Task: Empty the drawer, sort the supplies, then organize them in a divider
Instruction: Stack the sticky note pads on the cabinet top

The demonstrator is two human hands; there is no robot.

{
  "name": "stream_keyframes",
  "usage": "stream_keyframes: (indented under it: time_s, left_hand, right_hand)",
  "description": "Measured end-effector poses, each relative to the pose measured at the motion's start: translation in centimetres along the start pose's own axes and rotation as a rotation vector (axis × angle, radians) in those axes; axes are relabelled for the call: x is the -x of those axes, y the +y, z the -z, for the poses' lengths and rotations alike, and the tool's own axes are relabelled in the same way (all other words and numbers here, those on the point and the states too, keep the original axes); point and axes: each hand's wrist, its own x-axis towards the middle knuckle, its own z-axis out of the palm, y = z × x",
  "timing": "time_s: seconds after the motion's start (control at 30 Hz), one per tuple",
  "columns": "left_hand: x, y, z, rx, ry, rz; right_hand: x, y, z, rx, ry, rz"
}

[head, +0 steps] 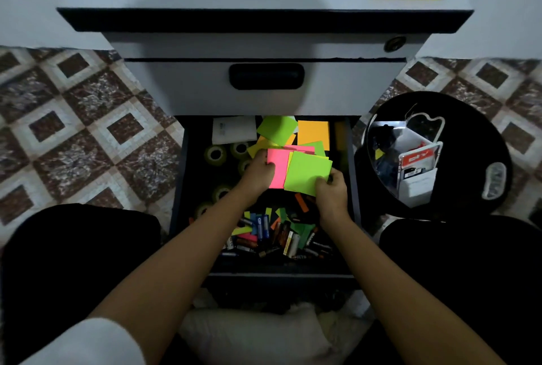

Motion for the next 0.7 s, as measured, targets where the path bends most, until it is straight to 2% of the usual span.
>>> stream_keyframes:
  time_s: [0.13,0.2,0.3,0.47,0.7]
  left_hand:
    - [1.9,-0.8,0.2,0.273,-0.054,0.015]
    - [3.1,-0.7,0.0,0.301,-0.058,0.022]
    - [4.0,-0.7,-0.6,0.291,-0.039,0.05]
    - [5.5,0.2,-1.0,0.178,-0.025,-0.043]
    - [6.4,1.2,0.1,0.052,0.018,-0.101]
  right_hand:
    - [0.3,-0.2,-0.5,0.064,-0.044,-0.032]
    - [0.7,-0.2,-0.8,0.124,-0.093,-0.024]
    - [1.5,-0.2,-1.1,0.222,-0.168,0.04]
    - [3.2,-1.2,-0.7,0.311,-0.263,0.13]
    - [4.2,-2.3,0.1,0.213,-0.293,0.164]
